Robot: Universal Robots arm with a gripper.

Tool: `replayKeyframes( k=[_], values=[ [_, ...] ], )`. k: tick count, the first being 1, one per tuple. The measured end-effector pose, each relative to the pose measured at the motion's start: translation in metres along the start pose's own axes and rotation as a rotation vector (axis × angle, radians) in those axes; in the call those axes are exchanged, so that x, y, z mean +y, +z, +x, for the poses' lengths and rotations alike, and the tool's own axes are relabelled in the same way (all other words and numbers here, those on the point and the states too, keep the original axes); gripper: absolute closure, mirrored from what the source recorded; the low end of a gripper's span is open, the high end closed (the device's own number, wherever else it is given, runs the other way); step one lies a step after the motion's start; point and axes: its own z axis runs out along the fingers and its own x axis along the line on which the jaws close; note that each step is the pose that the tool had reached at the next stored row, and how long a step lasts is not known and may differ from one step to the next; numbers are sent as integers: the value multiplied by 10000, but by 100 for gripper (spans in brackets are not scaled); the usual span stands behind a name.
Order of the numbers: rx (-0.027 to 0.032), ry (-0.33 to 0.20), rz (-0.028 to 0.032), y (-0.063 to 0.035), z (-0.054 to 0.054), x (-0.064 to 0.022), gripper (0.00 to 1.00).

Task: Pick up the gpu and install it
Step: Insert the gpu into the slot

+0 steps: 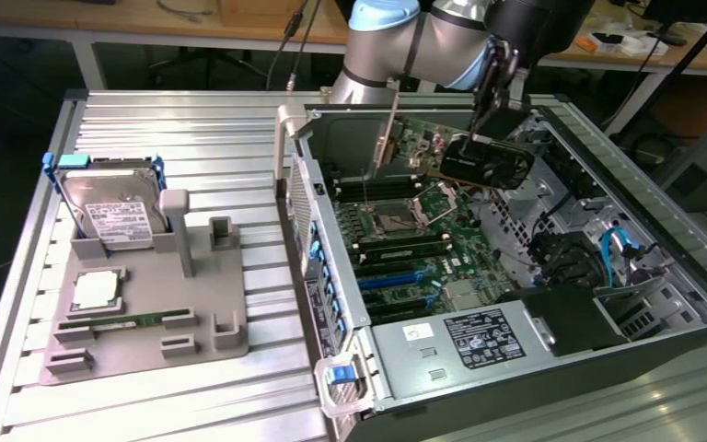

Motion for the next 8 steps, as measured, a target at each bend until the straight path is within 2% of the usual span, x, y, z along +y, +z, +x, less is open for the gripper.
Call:
replayKeyframes(
  k=[8],
  values=[
    [-11,-436,-5,0,0,0,73]
  ],
)
